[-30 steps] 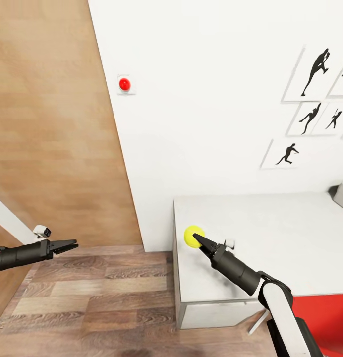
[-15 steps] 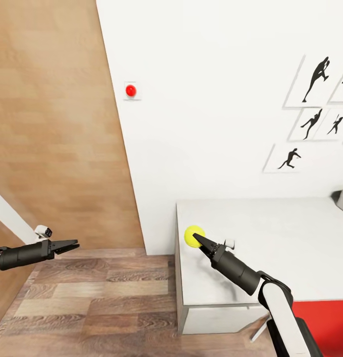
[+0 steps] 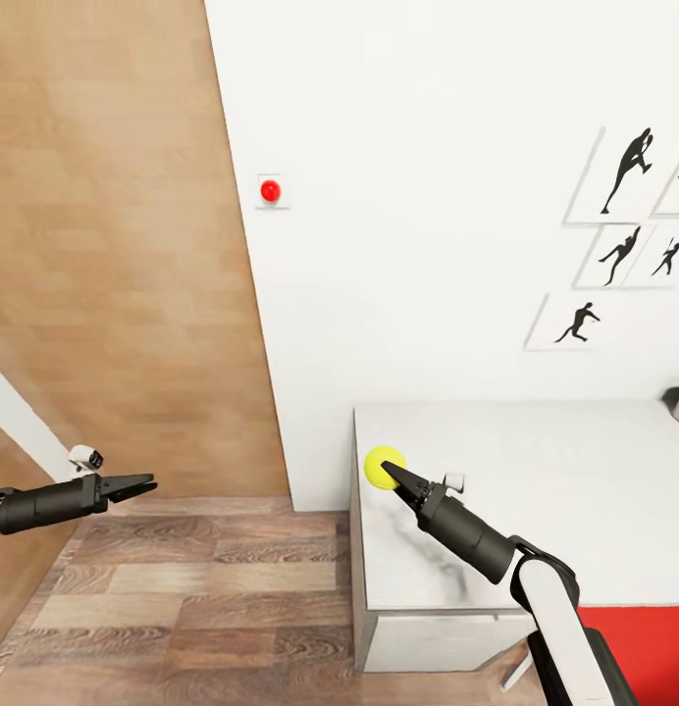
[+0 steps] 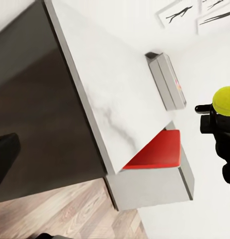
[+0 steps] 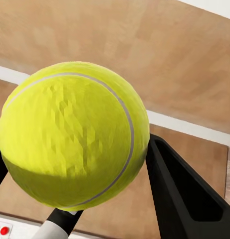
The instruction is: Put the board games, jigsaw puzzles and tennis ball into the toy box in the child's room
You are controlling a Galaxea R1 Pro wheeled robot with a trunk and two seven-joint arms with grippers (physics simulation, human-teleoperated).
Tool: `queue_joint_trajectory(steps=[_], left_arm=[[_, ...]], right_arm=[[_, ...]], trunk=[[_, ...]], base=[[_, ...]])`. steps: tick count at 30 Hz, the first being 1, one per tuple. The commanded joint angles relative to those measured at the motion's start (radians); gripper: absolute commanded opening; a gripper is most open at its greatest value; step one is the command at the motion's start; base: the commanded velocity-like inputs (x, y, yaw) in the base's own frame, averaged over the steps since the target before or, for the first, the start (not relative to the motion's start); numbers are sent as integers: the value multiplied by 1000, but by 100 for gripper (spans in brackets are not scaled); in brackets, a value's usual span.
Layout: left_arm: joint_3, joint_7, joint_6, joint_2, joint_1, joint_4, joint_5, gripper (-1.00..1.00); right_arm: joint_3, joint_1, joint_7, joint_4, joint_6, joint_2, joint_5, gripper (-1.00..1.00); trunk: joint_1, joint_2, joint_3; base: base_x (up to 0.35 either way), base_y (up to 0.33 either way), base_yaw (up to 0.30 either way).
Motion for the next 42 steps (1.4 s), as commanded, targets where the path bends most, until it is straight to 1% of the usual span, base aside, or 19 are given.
queue_joint_trajectory(steps=[1, 12, 15, 16, 17, 19, 20, 22, 25, 29, 31, 32, 35, 40, 42], left_arm=[[-1, -3, 11, 0, -1, 0, 1, 100], [0, -4, 9, 1, -1, 0, 2, 100], [2, -4, 8, 1, -1, 0, 2, 100], [1, -5, 8, 1, -1, 0, 2, 100], [-1, -5, 8, -3, -1, 0, 2, 100], [-1, -4, 7, -17, -1, 0, -3, 100], [0, -4, 5, -22, -1, 0, -4, 100], [0, -5, 1, -28, -1, 0, -1, 100], [-1, -3, 1, -39, -1, 0, 0, 100], [-2, -1, 2, -57, -1, 0, -1, 100], [-2, 1, 2, -76, -1, 0, -5, 100], [-3, 3, 2, -91, -1, 0, -7, 100], [-3, 5, 2, -114, -1, 0, -8, 100], [-4, 8, 2, -131, -1, 0, -10, 100], [-5, 8, 1, -138, -1, 0, -9, 100]], right_arm=[[-3, -1, 1, 0, 8, 1, -2, -100], [-5, -1, 5, 0, 8, -4, -1, -100], [-2, -1, -1, 1, 7, 2, 0, -100], [-1, -1, -3, 2, 6, 4, 10, -100], [1, -1, -4, 4, 4, 7, 33, -100], [13, -1, 2, 6, -9, 9, 99, -100], [23, 2, 6, 5, -16, 10, 122, -100], [47, 17, 14, 6, -25, 10, 147, -100], [69, 39, 18, 9, -32, 12, 162, -100], [74, 47, 15, 8, -33, 11, 172, -100], [74, 48, 14, 7, -33, 11, 173, -100], [75, 48, 12, 8, -34, 11, 173, -100], [75, 49, 9, 10, -35, 11, 174, -100], [75, 50, 9, 11, -36, 10, 175, -100], [74, 51, 14, 13, -35, 3, 175, -100]], trunk=[[1, -2, 0], [1, -2, 18], [1, -2, 23], [1, -2, 24], [1, -2, 26], [1, -2, 29], [1, -2, 31], [1, -2, 34], [1, -2, 39], [1, -2, 46], [1, -2, 49], [1, -2, 51], [1, -2, 55], [1, -2, 64], [1, -2, 67]], base=[[0, 0, 62], [0, 0, 62], [0, 0, 62], [0, 0, 62], [0, 0, 62], [0, 0, 62], [0, 0, 50], [0, 0, 26], [0, 0, 10], [-11, 0, 2], [-131, 0, 0], [-237, 0, 0], [-148, 0, 0], [-30, 0, 0], [-62, 0, 0]])
